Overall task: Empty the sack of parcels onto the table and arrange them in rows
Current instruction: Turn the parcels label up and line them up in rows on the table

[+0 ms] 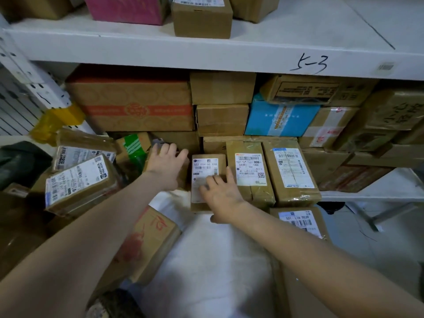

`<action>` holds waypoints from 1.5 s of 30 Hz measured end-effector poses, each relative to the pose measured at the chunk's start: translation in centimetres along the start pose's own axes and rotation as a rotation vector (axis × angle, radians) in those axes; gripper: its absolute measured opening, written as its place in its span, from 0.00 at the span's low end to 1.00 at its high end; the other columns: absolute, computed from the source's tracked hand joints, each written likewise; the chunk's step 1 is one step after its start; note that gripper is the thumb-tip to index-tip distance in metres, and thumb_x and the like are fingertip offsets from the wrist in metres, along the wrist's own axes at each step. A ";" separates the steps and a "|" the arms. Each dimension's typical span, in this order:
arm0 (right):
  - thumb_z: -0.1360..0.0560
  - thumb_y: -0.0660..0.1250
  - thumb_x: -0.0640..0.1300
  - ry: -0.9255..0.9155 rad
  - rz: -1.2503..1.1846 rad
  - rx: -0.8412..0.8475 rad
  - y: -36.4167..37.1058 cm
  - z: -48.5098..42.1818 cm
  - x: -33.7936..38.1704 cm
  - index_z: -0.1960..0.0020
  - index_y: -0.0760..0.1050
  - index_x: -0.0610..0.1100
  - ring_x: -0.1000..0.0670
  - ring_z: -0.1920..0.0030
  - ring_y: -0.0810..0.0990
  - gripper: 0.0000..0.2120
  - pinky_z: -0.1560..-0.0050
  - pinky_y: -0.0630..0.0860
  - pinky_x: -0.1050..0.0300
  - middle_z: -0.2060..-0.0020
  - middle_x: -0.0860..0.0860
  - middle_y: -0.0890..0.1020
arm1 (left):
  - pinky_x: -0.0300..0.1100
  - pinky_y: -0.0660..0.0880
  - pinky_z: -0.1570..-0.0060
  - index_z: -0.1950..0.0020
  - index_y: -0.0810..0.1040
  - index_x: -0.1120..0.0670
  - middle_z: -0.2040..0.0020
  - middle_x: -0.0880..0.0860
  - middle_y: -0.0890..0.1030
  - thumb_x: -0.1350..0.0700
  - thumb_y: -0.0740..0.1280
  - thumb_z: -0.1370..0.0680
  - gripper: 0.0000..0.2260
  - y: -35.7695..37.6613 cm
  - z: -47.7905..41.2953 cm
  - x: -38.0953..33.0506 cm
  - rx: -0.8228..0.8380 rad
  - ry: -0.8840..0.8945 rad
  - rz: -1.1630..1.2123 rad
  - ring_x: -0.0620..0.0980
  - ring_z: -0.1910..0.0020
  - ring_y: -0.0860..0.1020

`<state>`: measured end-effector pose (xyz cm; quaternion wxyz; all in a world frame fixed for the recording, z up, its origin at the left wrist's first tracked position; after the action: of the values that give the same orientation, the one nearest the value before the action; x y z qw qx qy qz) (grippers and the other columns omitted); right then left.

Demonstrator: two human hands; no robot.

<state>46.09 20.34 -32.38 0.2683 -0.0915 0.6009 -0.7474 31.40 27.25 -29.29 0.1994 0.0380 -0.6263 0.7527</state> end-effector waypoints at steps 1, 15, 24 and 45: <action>0.31 0.72 0.53 0.016 -0.005 0.019 0.1 -0.1 0.2 0.27 0.60 0.44 0.40 0.30 0.64 0.38 0.30 0.40 0.29 0.31 0.41 0.65 | 0.58 0.58 0.28 0.26 0.54 0.51 0.29 0.59 0.61 0.52 0.73 0.32 0.40 -0.3 0.6 0.2 -0.043 -0.053 0.049 0.60 0.28 0.59; 0.27 0.67 0.45 0.148 -0.047 -0.019 -0.6 -2.1 0.4 0.39 0.76 0.46 0.47 0.45 0.79 0.17 0.25 0.44 0.39 0.49 0.49 0.83 | 0.53 0.67 0.35 0.30 0.60 0.55 0.37 0.58 0.65 0.56 0.75 0.38 0.40 -1.4 8.0 0.1 -0.437 -0.270 0.352 0.60 0.36 0.66; 0.26 0.63 0.64 0.704 -2.186 0.061 -6.1 1.5 0.8 0.36 0.68 0.49 0.41 0.41 0.75 0.26 0.46 0.74 0.44 0.41 0.44 0.76 | 0.61 0.69 0.36 0.36 0.66 0.57 0.42 0.58 0.66 0.55 0.80 0.46 0.41 -1.2 11.8 -0.3 -0.754 0.029 0.315 0.59 0.39 0.66; 0.29 0.70 0.48 0.446 -2.212 0.061 -6.2 6.6 2.6 0.37 0.75 0.45 0.41 0.40 0.79 0.21 0.36 0.72 0.42 0.44 0.44 0.83 | 0.50 0.75 0.49 0.41 0.78 0.53 0.49 0.53 0.84 0.50 0.71 0.27 0.16 -1.2 17.1 2.0 0.409 -0.364 2.100 0.53 0.46 0.79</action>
<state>45.08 14.23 -25.22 -0.6521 -0.4313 0.2059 -0.5885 26.64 11.51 -23.92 -0.6501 -0.3735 -0.2289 0.6209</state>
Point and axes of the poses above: each hand's wrist, its own z-axis away from the middle knuckle, its own y-axis out of the palm, x = y × z, the point moved 2 cm from there along -z, towards the middle knuckle
